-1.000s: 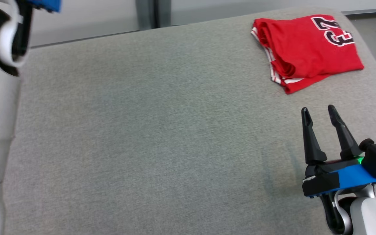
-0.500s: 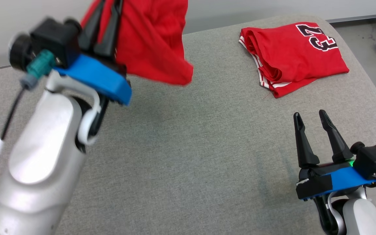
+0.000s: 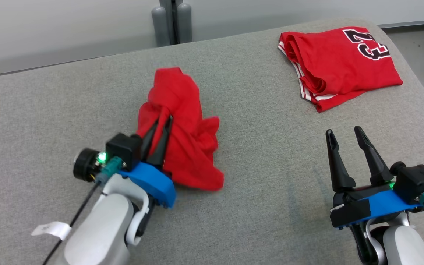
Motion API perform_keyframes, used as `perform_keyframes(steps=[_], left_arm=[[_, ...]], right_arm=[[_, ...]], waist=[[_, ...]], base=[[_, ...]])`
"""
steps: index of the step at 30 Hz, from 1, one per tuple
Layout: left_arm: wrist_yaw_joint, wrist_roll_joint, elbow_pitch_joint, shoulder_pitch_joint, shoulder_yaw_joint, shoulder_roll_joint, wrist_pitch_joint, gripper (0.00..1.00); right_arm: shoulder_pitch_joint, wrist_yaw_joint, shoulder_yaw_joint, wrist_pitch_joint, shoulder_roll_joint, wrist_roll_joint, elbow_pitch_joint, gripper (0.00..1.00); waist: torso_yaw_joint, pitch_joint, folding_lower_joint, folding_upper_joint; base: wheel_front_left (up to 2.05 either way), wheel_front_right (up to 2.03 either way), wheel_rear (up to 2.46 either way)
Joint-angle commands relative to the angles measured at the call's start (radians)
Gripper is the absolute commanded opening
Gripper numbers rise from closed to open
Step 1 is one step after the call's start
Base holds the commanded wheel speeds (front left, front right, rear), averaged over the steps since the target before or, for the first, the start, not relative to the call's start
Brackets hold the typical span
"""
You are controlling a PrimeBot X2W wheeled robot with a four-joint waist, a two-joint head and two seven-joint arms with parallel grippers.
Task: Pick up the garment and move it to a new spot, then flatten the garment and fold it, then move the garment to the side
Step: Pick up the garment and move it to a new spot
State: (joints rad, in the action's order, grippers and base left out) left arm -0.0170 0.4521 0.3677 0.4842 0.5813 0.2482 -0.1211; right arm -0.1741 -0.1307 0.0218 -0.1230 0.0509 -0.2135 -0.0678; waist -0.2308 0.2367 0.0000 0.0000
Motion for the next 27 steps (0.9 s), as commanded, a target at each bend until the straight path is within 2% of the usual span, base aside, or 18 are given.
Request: perform_keyframes(steps=[1, 3, 4, 5, 8, 12, 20, 27], left_arm=[[0.003, 0.003, 0.013, -0.013, 0.005, -0.005, -0.008, 0.0], [0.008, 0.005, 0.05, -0.026, 0.017, -0.017, -0.018, 0.0], [0.008, -0.001, 0.067, -0.026, 0.024, -0.019, -0.027, 0.36], [0.006, -0.003, 0.081, -0.027, 0.026, -0.024, -0.037, 1.0], [0.01, 0.001, 0.113, -0.024, 0.026, -0.04, -0.067, 1.0], [-0.007, 0.0, 0.104, -0.014, 0.003, -0.041, -0.11, 1.0], [-0.066, -0.009, 0.004, -0.067, -0.093, 0.008, -0.143, 1.0], [-0.111, -0.03, -0.12, -0.178, -0.194, 0.05, -0.144, 1.0]], right_arm=[[0.013, 0.0, 0.0, 0.003, -0.001, 0.004, 0.002, 1.0], [0.015, 0.0, 0.001, 0.001, -0.001, 0.004, -0.002, 1.0], [0.016, 0.0, 0.002, 0.001, -0.001, 0.003, -0.003, 1.0], [0.017, 0.0, 0.002, 0.001, -0.001, 0.003, -0.004, 1.0], [0.021, 0.0, -0.001, 0.0, -0.001, 0.004, -0.008, 1.0], [0.038, 0.0, -0.004, 0.004, -0.001, 0.006, -0.012, 1.0], [0.06, 0.0, -0.024, 0.013, 0.0, 0.013, -0.002, 1.0], [0.083, 0.0, -0.049, 0.028, 0.0, 0.023, 0.004, 1.0]], waist=[[0.002, 0.001, 0.0, 0.0], [0.006, 0.001, 0.0, 0.0], [0.007, 0.001, 0.0, 0.0], [0.009, 0.0, 0.0, 0.0], [0.018, -0.009, 0.0, 0.0], [0.038, -0.027, 0.0, 0.0], [0.101, -0.065, 0.0, 0.0], [0.161, -0.102, 0.0, 0.0]], base=[[0.0, 0.0, 0.0], [0.0, 0.0, 0.0], [0.0, 0.0, 0.0], [0.0, 0.0, 0.0], [0.0, 0.0, 0.0], [0.0, 0.0, 0.0], [0.0, 0.0, 0.0], [0.0, 0.0, 0.0]])
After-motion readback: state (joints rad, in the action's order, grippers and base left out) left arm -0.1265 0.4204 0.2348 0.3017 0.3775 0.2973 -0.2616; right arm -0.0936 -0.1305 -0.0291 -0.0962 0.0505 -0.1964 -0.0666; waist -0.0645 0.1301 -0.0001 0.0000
